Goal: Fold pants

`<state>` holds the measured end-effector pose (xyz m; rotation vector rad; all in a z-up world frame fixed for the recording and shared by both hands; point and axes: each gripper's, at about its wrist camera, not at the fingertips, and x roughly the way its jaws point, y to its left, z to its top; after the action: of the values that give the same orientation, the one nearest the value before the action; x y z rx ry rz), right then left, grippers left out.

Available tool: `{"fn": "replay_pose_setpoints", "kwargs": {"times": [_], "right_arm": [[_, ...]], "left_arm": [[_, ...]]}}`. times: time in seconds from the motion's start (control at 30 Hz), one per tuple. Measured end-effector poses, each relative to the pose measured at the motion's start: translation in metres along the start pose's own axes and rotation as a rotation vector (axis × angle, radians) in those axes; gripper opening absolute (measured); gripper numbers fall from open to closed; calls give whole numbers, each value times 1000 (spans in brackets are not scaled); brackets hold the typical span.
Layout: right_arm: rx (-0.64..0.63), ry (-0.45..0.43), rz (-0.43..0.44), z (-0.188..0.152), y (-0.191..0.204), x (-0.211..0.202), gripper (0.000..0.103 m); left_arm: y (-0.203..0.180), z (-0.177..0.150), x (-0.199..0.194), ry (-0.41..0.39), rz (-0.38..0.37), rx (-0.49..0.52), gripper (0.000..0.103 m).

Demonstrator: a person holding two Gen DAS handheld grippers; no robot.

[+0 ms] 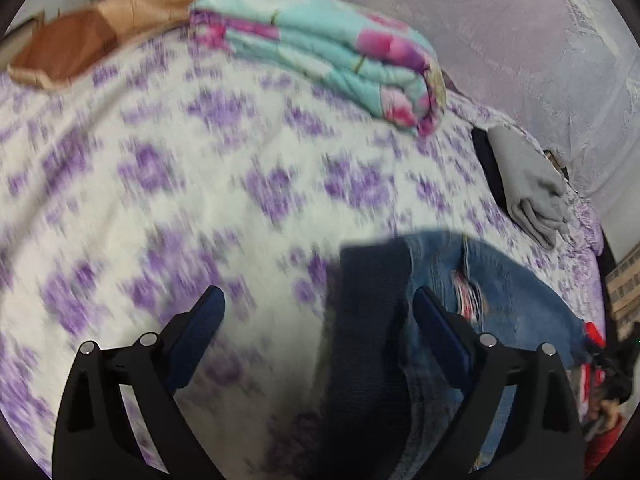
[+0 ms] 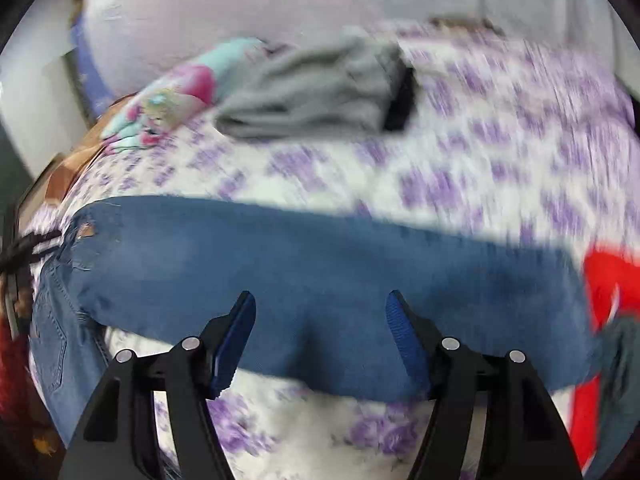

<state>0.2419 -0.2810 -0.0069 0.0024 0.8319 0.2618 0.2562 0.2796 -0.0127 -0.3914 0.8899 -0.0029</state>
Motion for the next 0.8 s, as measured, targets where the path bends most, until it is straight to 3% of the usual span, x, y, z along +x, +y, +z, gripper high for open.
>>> {"fn": "replay_pose_setpoints", "kwargs": {"times": [0.17,0.37,0.43,0.47,0.53,0.6,0.67,0.73,0.77,0.8], "right_arm": [[-117,-28,112,28,31,10,68],[-337,-25,133,40,80,36,73],[-438,-33,140,43,95,45,82],[-498,-31,165,45,104,51,84],[-554,-25,133,52,114,64,84],[-583,1,91,61,121,81,83],[-565,85,116,71,118,105,83],[-557,137,140,70,114,119,76],[-549,150,181,67,111,123,62],[-529,138,225,64,108,122,37]], "left_arm": [[-1,15,21,40,-154,-54,92],[-26,19,56,105,-164,76,91],[-30,18,61,102,-161,112,80],[-30,17,62,100,-173,121,75],[-31,17,61,92,-226,133,59],[-30,17,60,82,-230,135,56],[-29,17,60,79,-238,133,53],[-27,18,60,76,-252,124,51],[-27,18,60,77,-258,122,51],[-27,18,58,72,-260,123,50]]}}
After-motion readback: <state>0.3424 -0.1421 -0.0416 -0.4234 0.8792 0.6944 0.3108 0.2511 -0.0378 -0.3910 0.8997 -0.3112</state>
